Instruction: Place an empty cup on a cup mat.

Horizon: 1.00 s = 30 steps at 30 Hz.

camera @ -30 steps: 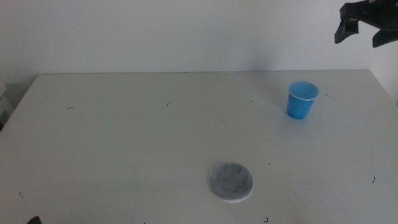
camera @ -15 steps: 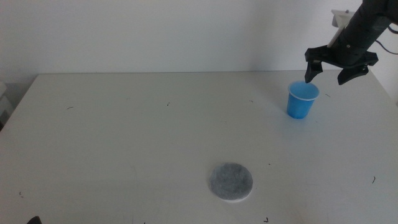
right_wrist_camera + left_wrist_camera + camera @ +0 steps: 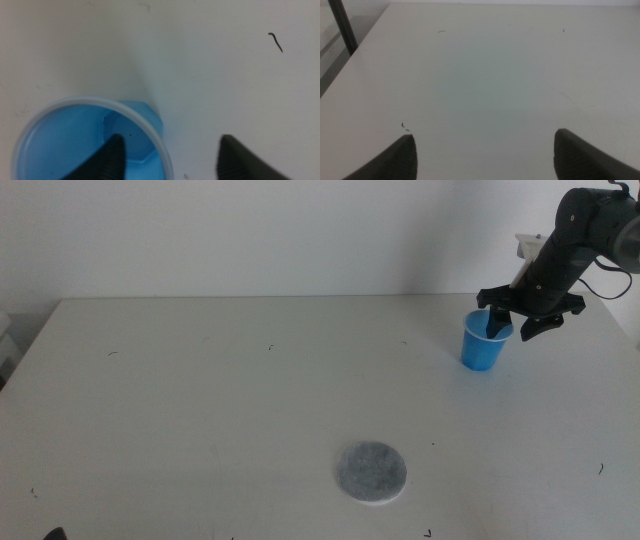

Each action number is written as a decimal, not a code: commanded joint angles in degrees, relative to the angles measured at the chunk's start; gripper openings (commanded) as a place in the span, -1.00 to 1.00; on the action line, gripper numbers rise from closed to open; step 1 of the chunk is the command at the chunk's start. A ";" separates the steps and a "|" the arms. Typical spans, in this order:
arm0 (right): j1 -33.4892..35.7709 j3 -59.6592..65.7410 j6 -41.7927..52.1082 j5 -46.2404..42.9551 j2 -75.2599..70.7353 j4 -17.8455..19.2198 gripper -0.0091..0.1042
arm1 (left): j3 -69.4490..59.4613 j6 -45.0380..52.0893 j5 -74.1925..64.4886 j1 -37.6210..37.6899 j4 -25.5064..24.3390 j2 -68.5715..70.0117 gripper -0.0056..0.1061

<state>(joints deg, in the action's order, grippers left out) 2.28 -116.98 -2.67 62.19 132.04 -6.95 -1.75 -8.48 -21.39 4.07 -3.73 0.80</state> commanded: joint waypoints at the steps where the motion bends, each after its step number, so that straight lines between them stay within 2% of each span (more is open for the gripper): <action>1: -0.20 -1.96 0.28 -1.59 -4.00 0.00 -0.29 | 0.34 -0.62 3.89 -0.06 -0.02 0.73 0.98; 5: -0.20 -1.96 0.60 -1.53 -4.00 0.00 -0.79 | 0.34 -0.62 3.89 -0.06 -0.02 0.73 0.98; 6: -0.20 -1.96 0.77 -1.42 -4.00 0.00 -0.86 | 0.34 -0.62 3.89 -0.06 -0.02 0.73 0.98; 13: -0.26 -1.96 0.49 0.47 -6.15 -1.96 -0.86 | 0.34 -0.62 3.89 -0.06 -0.02 0.73 0.98; 25: -0.08 -1.65 0.49 4.90 -18.32 -4.74 -0.86 | 0.34 -0.62 3.89 -0.06 -0.02 0.73 0.98; 30: 2.65 -0.95 0.18 7.23 -23.23 -4.98 -0.86 | 0.34 -0.62 3.89 -0.06 -0.02 0.73 0.98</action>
<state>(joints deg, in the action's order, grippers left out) 4.20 -116.84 -2.50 70.28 113.71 -11.00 -1.75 -8.48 -21.39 4.07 -3.73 0.80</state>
